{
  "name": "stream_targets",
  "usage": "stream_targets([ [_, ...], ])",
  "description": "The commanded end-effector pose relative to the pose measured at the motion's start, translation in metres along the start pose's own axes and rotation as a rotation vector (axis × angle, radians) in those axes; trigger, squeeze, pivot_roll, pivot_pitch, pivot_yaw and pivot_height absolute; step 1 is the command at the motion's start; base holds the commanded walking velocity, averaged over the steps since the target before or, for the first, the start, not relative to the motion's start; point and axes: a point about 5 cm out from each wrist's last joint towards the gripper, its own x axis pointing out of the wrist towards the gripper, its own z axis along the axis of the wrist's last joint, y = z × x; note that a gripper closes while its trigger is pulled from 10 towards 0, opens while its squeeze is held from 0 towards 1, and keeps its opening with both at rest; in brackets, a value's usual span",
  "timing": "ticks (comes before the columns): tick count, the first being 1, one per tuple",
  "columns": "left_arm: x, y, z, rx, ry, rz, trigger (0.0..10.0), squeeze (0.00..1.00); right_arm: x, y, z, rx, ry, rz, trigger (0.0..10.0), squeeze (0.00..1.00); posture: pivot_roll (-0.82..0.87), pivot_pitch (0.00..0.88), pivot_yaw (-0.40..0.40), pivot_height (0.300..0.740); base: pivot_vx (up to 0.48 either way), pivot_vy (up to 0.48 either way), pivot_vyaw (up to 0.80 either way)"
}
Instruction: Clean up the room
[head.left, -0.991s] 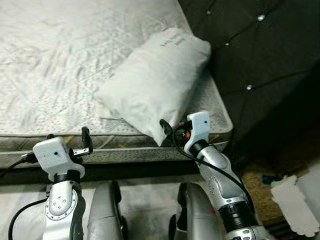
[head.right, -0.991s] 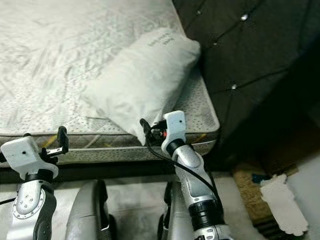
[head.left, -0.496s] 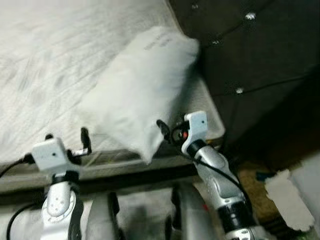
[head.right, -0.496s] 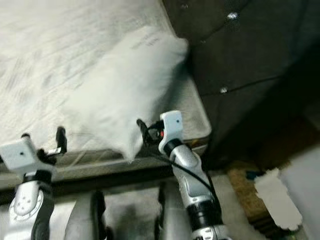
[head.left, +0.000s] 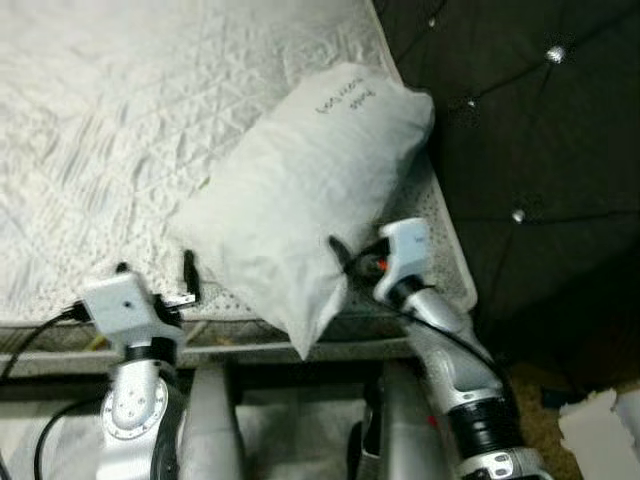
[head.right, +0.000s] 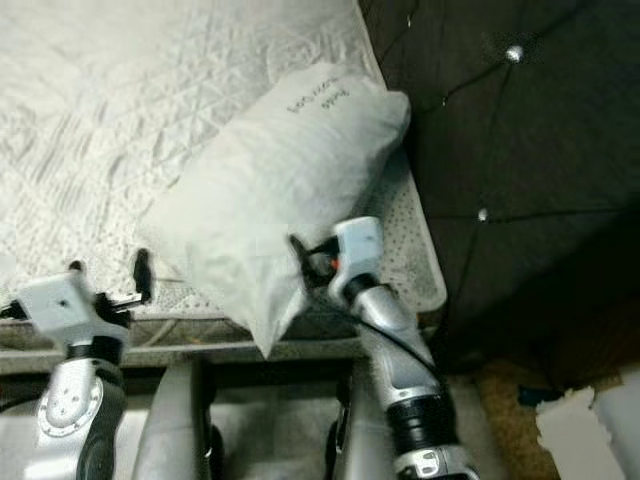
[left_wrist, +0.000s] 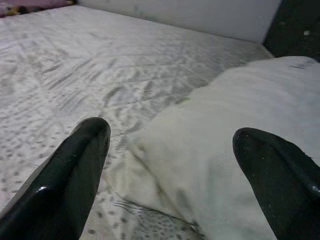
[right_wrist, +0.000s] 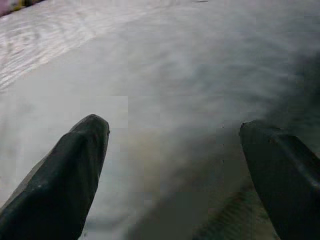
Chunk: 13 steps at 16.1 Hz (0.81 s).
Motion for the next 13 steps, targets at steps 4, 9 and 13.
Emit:
stream_targets([
  [4,-0.004,0.003,-0.005,0.053,0.057,0.017,10.0,0.00,0.000,0.007,-0.005,0.015,0.029,0.058,10.0,0.00,0.02,0.148,-0.064,0.576,0.000,0.000,0.00],
  [9,-0.035,0.031,0.008,0.132,0.073,0.081,10.0,0.00,0.003,0.016,-0.013,-0.009,0.138,0.192,10.0,0.00,0.10,0.169,-0.056,0.546,0.000,0.000,0.00],
  [13,-0.072,0.054,0.006,0.219,0.147,0.162,10.0,0.00,0.008,0.018,-0.014,-0.039,0.228,0.327,10.0,0.00,0.14,0.166,-0.054,0.546,0.000,0.000,0.00],
])
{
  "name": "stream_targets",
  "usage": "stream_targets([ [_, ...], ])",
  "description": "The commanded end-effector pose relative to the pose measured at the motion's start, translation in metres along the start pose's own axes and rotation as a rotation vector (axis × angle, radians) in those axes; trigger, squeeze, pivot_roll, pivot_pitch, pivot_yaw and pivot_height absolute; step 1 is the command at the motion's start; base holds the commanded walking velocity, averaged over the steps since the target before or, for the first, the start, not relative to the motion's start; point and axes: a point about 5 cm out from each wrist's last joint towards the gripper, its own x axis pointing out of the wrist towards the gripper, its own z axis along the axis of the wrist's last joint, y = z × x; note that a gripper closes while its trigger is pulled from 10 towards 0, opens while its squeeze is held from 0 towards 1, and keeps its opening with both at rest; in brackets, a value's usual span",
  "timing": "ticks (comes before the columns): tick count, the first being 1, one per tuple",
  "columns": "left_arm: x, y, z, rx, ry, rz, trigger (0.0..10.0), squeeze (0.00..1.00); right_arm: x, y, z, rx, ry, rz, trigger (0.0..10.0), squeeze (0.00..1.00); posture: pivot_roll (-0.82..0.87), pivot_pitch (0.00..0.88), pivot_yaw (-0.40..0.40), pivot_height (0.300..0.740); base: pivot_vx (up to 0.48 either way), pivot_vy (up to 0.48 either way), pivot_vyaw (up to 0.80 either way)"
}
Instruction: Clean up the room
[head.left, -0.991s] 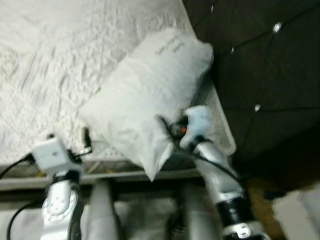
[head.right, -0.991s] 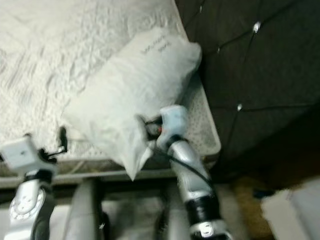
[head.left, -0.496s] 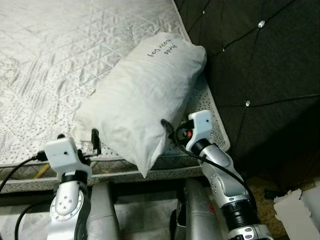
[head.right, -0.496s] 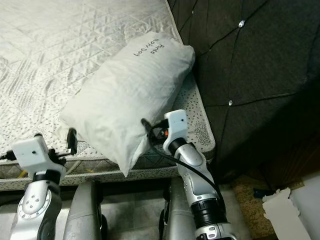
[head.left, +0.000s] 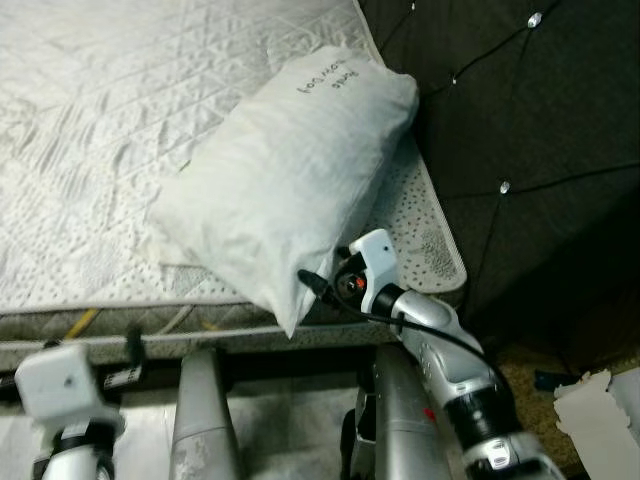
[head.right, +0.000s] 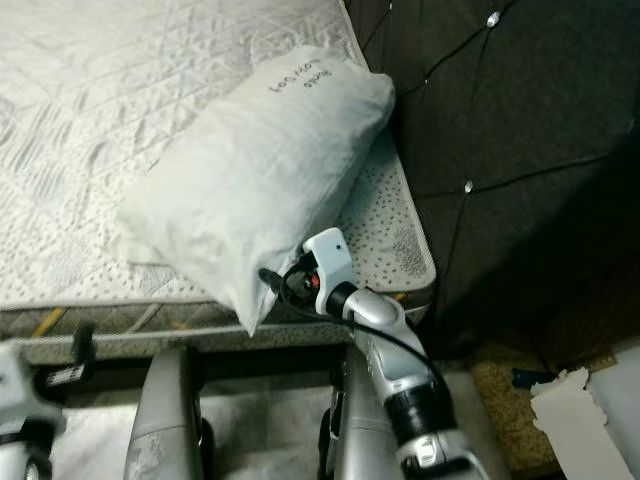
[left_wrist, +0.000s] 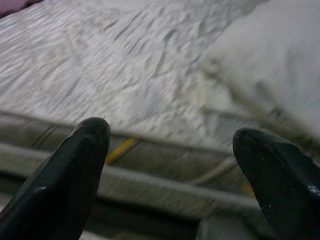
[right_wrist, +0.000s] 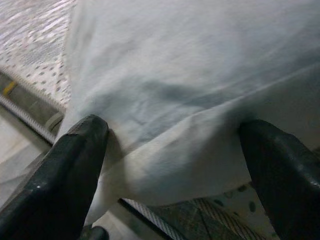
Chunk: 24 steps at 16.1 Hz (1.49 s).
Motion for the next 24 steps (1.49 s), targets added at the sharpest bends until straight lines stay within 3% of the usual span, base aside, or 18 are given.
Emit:
stream_targets([
  [1,-0.002,0.005,0.008,0.052,-0.031,0.038,10.0,0.00,0.001,0.000,0.002,-0.023,0.011,0.029,10.0,0.00,0.15,0.161,-0.047,0.546,0.000,0.000,0.00],
  [2,-0.009,0.012,0.008,0.095,-0.023,0.066,10.0,0.00,-0.002,0.005,0.004,-0.147,0.034,0.118,10.0,0.00,0.16,0.158,-0.043,0.546,0.000,0.000,0.00],
  [5,-0.016,0.016,0.009,0.086,-0.013,0.052,10.0,0.00,-0.005,0.014,0.001,-0.152,0.081,0.193,10.0,0.00,0.17,0.158,-0.036,0.546,0.000,0.000,0.00],
  [7,-0.014,0.017,0.010,0.089,-0.015,0.057,10.0,0.00,0.001,0.020,0.003,-0.137,0.091,0.181,10.0,0.00,0.18,0.154,-0.028,0.546,0.000,0.000,0.00],
  [10,-0.011,0.012,0.014,0.090,-0.022,0.036,10.0,0.00,0.015,0.018,0.004,-0.089,0.108,-0.006,10.0,0.00,0.18,0.157,-0.015,0.546,0.000,0.000,0.00],
  [12,-0.009,0.012,0.017,0.092,-0.031,0.032,10.0,0.00,0.017,0.009,0.017,-0.047,0.017,-0.170,10.0,0.00,0.19,0.163,-0.015,0.546,0.000,0.000,0.00],
  [18,-0.009,0.013,0.016,0.089,-0.027,0.048,10.0,0.00,0.011,-0.005,-0.001,-0.079,0.172,-0.315,10.0,0.00,0.18,0.166,-0.027,0.546,0.000,0.000,0.00],
  [19,-0.009,0.012,0.017,0.086,-0.030,0.056,10.0,0.00,0.006,-0.016,0.002,-0.083,0.142,-0.431,10.0,0.00,0.19,0.168,-0.027,0.546,0.000,0.000,0.00],
  [20,-0.009,0.012,0.018,0.084,-0.031,0.058,10.0,0.00,0.001,-0.023,0.011,-0.087,0.091,-0.473,10.0,0.00,0.19,0.168,-0.029,0.546,0.000,0.000,0.00],
  [21,-0.010,0.013,0.018,0.082,-0.031,0.059,10.0,0.00,-0.002,-0.025,0.014,-0.049,0.064,-0.487,10.0,0.00,0.19,0.168,-0.029,0.546,0.000,0.000,0.00],
  [24,-0.008,0.011,0.018,0.076,-0.033,0.057,10.0,0.00,-0.022,-0.035,0.014,-0.099,0.068,-0.550,10.0,0.00,0.18,0.168,-0.028,0.546,0.000,0.000,0.00],
])
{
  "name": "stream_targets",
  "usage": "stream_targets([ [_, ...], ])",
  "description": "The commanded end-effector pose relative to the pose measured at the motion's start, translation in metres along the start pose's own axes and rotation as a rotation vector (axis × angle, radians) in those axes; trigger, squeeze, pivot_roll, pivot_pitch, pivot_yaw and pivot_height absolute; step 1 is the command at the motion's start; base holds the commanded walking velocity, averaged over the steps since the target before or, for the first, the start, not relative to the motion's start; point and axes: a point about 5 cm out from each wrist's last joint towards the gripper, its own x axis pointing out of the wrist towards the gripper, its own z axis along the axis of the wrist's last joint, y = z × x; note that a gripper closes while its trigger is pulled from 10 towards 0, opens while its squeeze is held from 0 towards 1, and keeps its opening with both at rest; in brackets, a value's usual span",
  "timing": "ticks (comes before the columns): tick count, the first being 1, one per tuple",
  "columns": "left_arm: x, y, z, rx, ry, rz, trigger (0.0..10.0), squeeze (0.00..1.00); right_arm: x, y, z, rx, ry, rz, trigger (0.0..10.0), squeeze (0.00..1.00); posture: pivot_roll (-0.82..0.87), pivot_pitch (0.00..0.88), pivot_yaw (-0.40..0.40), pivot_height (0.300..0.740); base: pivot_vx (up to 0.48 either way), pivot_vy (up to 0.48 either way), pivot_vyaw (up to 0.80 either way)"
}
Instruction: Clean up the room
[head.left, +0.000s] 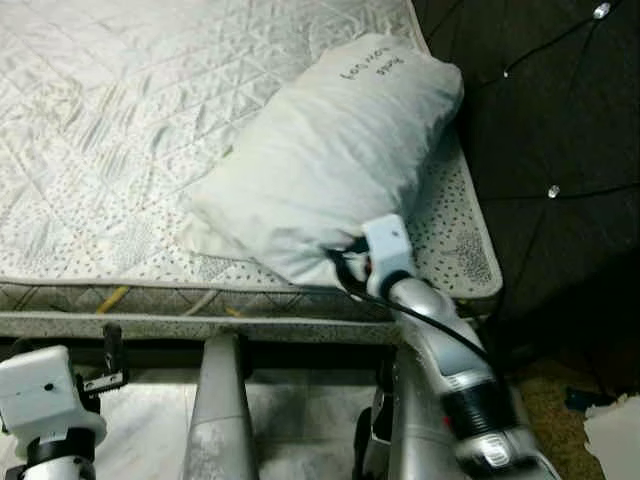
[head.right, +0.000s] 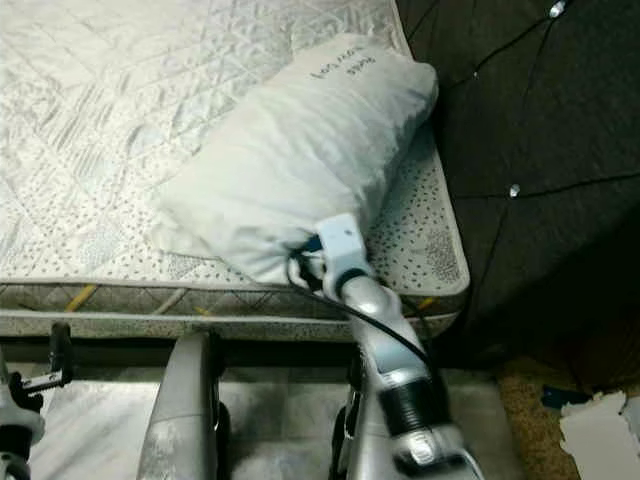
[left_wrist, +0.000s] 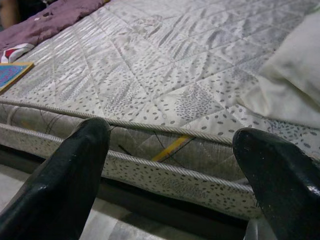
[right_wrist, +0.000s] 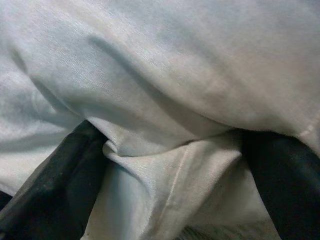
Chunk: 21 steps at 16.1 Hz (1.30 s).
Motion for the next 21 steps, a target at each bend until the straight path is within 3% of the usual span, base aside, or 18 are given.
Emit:
stream_targets([
  [1,0.000,-0.001,0.002,0.007,0.002,0.003,10.0,0.00,-0.008,-0.026,-0.002,-0.015,0.017,-0.133,10.0,0.00,0.17,0.167,-0.027,0.546,0.000,0.000,0.00],
  [3,0.001,-0.005,0.001,-0.004,0.003,-0.010,10.0,0.00,-0.008,-0.014,-0.021,-0.029,0.120,-0.064,10.0,0.00,0.16,0.166,-0.022,0.546,0.000,0.000,0.00],
  [4,0.002,-0.006,0.001,-0.006,0.003,-0.014,10.0,0.00,-0.006,-0.010,-0.021,0.016,0.116,-0.047,0.0,0.00,0.15,0.163,-0.021,0.546,0.000,0.000,0.00],
  [10,0.007,-0.009,0.003,-0.016,-0.009,-0.019,10.0,0.00,0.010,0.026,-0.017,0.057,0.129,0.067,0.0,0.00,0.17,0.159,-0.034,0.546,0.000,0.000,0.00],
  [21,0.014,-0.011,0.004,-0.021,-0.021,-0.024,10.0,0.00,0.025,0.013,-0.015,0.117,0.111,0.036,0.0,0.00,0.17,0.123,-0.018,0.546,0.000,0.000,0.00],
])
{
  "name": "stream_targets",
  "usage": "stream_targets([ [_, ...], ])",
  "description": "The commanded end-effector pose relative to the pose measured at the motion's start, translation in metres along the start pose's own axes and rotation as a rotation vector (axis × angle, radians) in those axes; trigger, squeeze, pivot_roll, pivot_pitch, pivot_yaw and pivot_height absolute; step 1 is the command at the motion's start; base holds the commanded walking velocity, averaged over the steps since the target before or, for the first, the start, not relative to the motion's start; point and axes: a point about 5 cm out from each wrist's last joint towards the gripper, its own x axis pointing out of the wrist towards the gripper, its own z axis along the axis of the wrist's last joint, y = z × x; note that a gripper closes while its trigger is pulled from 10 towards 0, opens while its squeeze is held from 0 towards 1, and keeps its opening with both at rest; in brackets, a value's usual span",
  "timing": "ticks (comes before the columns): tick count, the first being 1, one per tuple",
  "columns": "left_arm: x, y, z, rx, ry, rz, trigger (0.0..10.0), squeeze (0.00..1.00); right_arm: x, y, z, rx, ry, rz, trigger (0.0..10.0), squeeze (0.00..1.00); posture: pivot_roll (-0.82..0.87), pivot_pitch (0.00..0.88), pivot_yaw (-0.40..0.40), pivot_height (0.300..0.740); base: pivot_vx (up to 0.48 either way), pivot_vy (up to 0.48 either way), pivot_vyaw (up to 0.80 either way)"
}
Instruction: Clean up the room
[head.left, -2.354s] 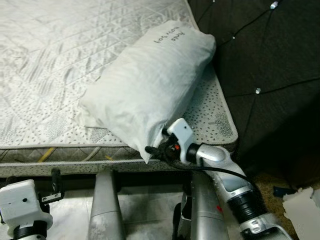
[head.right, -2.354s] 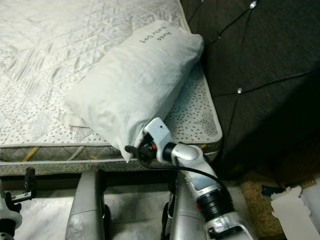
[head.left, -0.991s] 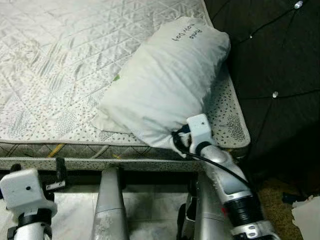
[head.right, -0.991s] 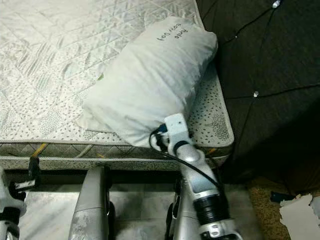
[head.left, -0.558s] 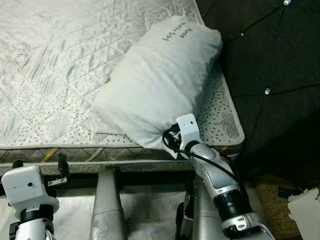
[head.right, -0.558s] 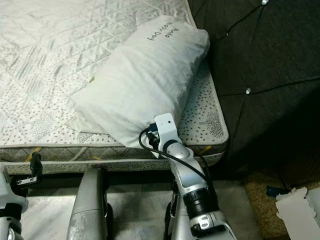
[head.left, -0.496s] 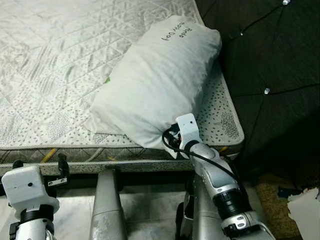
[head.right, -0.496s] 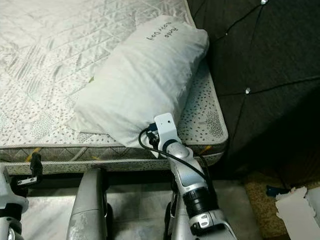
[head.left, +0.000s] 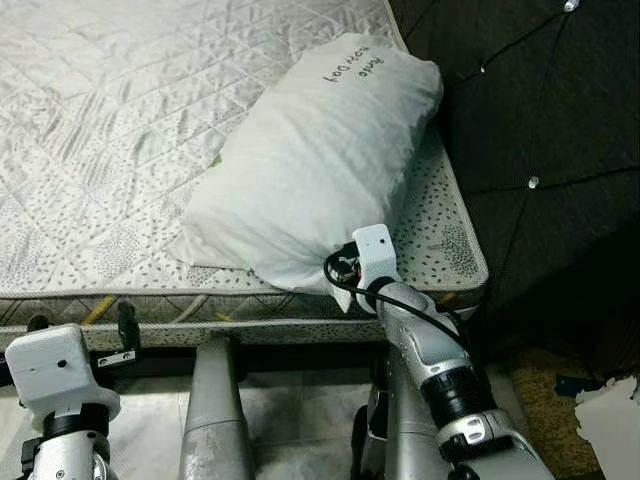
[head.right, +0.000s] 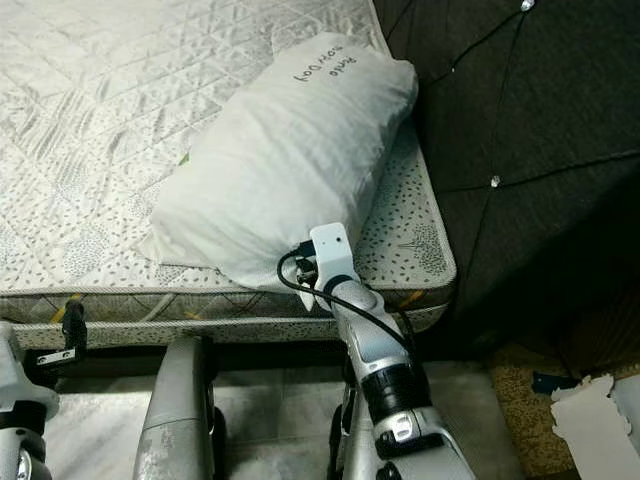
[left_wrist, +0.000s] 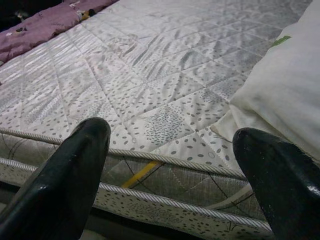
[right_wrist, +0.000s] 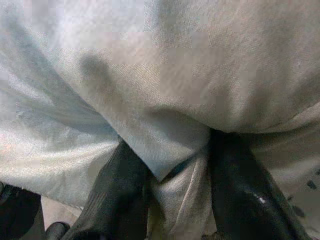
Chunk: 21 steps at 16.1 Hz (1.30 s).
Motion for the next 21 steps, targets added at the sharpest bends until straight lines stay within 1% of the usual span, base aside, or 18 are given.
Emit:
stream_targets([
  [1,0.000,0.003,-0.006,0.015,0.029,0.008,10.0,0.00,0.003,-0.009,-0.001,0.009,0.000,-0.025,0.0,0.00,0.17,0.116,-0.010,0.546,0.000,0.000,0.00],
  [3,0.004,0.002,-0.005,0.017,0.025,-0.004,10.0,0.00,0.008,-0.016,0.005,0.006,-0.022,-0.053,0.0,0.00,0.17,0.110,-0.004,0.546,0.000,0.000,0.00],
  [5,0.008,0.001,-0.001,0.022,0.005,-0.011,10.0,0.00,0.009,-0.025,0.011,0.008,-0.036,-0.082,0.0,0.00,0.18,0.118,-0.006,0.546,0.000,0.000,0.00],
  [7,0.009,0.000,0.000,0.016,0.001,-0.005,10.0,0.00,0.010,-0.031,0.009,0.001,-0.031,-0.091,0.0,0.00,0.18,0.123,-0.016,0.546,0.000,0.000,0.00],
  [9,0.009,-0.003,-0.001,0.010,0.002,-0.003,10.0,0.00,0.010,-0.034,0.007,-0.007,-0.028,-0.088,0.0,0.00,0.18,0.116,-0.023,0.546,0.000,0.000,0.00],
  [11,0.009,-0.006,-0.003,0.001,0.004,-0.001,10.0,0.00,0.012,-0.041,0.010,-0.007,-0.036,-0.098,0.0,0.00,0.18,0.109,-0.031,0.546,0.000,0.000,0.00],
  [12,0.010,-0.005,-0.002,-0.001,0.000,0.001,10.0,0.00,0.012,-0.056,0.019,-0.006,-0.056,-0.138,0.0,0.00,0.18,0.105,-0.033,0.546,0.000,0.000,0.00],
  [13,0.011,-0.005,-0.002,-0.001,-0.002,0.001,10.0,0.00,0.012,-0.062,0.022,-0.005,-0.062,-0.156,0.0,0.00,0.18,0.099,-0.034,0.546,0.000,0.000,0.00],
  [15,0.014,-0.005,-0.003,-0.002,-0.003,0.004,10.0,0.00,0.010,-0.084,0.034,-0.010,-0.085,-0.219,0.0,0.00,0.18,0.083,-0.037,0.546,0.000,0.000,0.00],
  [16,0.017,-0.007,-0.004,-0.008,-0.006,0.001,10.0,0.00,0.004,-0.109,0.051,-0.028,-0.119,-0.291,0.0,0.00,0.16,0.068,-0.040,0.546,0.000,0.000,0.00],
  [17,0.021,-0.010,-0.003,-0.015,-0.015,-0.002,10.0,0.00,-0.002,-0.127,0.064,-0.046,-0.145,-0.347,0.0,0.00,0.16,0.060,-0.048,0.546,0.000,0.000,0.00],
  [18,0.023,-0.012,-0.002,-0.022,-0.024,-0.002,10.0,0.00,-0.006,-0.138,0.073,-0.054,-0.161,-0.390,0.0,0.00,0.15,0.055,-0.054,0.546,0.000,0.000,0.00],
  [19,0.025,-0.014,-0.001,-0.035,-0.033,0.008,10.0,0.00,-0.012,-0.149,0.087,-0.060,-0.192,-0.438,0.0,0.00,0.13,0.043,-0.060,0.546,0.000,0.000,0.00],
  [21,0.028,-0.015,-0.005,-0.032,-0.030,0.005,10.0,0.00,-0.020,-0.161,0.103,-0.060,-0.241,-0.492,0.0,0.00,0.11,0.020,-0.045,0.546,0.000,0.000,0.00],
])
